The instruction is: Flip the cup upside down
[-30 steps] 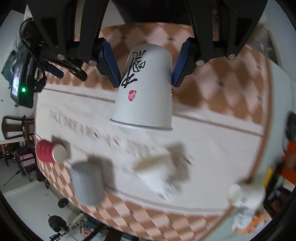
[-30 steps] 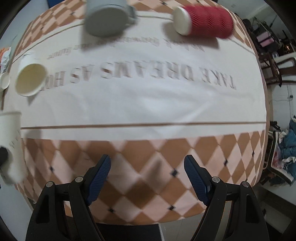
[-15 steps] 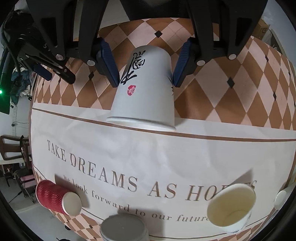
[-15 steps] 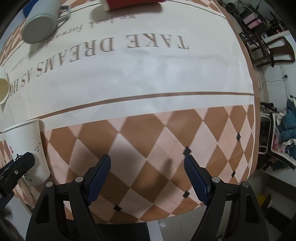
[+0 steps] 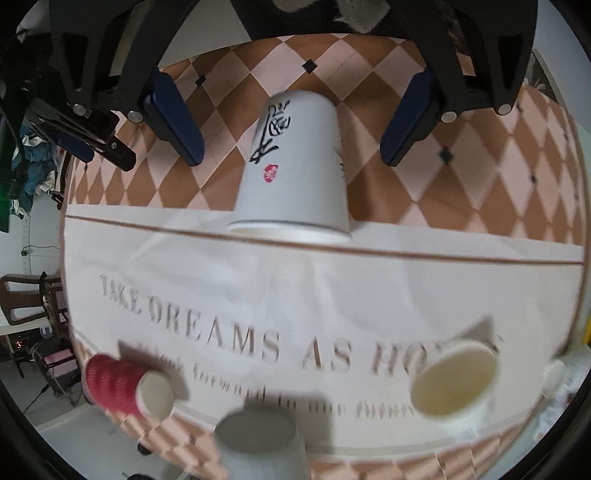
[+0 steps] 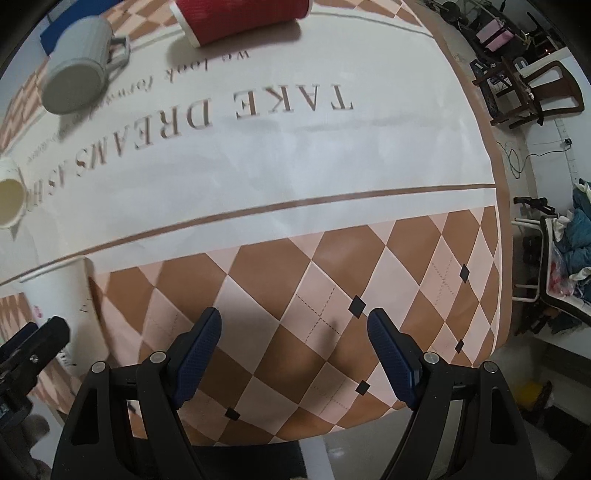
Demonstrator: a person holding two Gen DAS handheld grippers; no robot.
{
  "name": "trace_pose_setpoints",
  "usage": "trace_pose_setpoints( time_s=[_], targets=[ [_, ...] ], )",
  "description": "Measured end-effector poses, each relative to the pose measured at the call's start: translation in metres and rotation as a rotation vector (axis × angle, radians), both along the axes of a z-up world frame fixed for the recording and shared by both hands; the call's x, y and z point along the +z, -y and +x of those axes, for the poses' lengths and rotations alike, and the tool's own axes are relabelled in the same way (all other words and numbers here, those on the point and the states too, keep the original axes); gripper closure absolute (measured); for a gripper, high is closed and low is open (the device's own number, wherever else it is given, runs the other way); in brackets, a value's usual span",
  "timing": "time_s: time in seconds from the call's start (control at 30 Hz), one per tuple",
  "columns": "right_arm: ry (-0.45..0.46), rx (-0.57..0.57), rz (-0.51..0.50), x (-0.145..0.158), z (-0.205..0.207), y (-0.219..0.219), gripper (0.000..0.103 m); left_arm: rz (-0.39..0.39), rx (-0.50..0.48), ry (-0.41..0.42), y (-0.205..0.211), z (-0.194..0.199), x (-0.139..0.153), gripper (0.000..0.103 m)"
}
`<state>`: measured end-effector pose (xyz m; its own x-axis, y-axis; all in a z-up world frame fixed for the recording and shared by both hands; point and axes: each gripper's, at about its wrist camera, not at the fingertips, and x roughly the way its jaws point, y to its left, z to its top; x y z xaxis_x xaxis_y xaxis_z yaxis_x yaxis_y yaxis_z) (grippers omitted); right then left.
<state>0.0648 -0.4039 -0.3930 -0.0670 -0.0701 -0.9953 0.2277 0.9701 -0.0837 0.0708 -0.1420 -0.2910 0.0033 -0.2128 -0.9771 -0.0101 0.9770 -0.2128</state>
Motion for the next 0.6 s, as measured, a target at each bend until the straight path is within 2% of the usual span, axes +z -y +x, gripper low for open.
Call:
trace_pose_setpoints(
  time_s=[0.07,0.17,0.23,0.3,0.37,0.43,0.5,0.6],
  targets=[
    [0.042,0.023,0.028,0.017,0.003,-0.007,0.019,0.010,0.004,0.057,-0.007,0.000,0.022,0.000],
    [0.140,0.198,0.035,0.047,0.007,-0.026,0.011,0.135,0.013,0.178,-0.030,-0.008,0.059,0.000],
    [0.179,0.412,-0.026,0.065,0.009,-0.057,0.010,0.240,0.022,0.241,-0.051,-0.018,0.073,0.000],
    [0.188,0.687,-0.101,0.077,0.005,-0.098,0.010,0.338,0.045,0.262,-0.063,-0.027,0.070,0.000],
    [0.177,0.944,-0.174,0.079,-0.005,-0.136,0.010,0.393,0.071,0.242,-0.077,-0.039,0.053,0.000],
    [0.158,1.221,-0.282,0.072,-0.023,-0.172,0.011,0.425,0.108,0.178,-0.094,-0.047,0.027,0.000],
    [0.159,1.479,-0.385,0.064,-0.042,-0.201,0.012,0.417,0.158,0.100,-0.108,-0.056,-0.002,0.000],
    [0.190,1.901,-0.589,0.040,-0.079,-0.223,0.013,0.402,0.212,0.039,-0.116,-0.067,-0.028,0.000]
  ],
)
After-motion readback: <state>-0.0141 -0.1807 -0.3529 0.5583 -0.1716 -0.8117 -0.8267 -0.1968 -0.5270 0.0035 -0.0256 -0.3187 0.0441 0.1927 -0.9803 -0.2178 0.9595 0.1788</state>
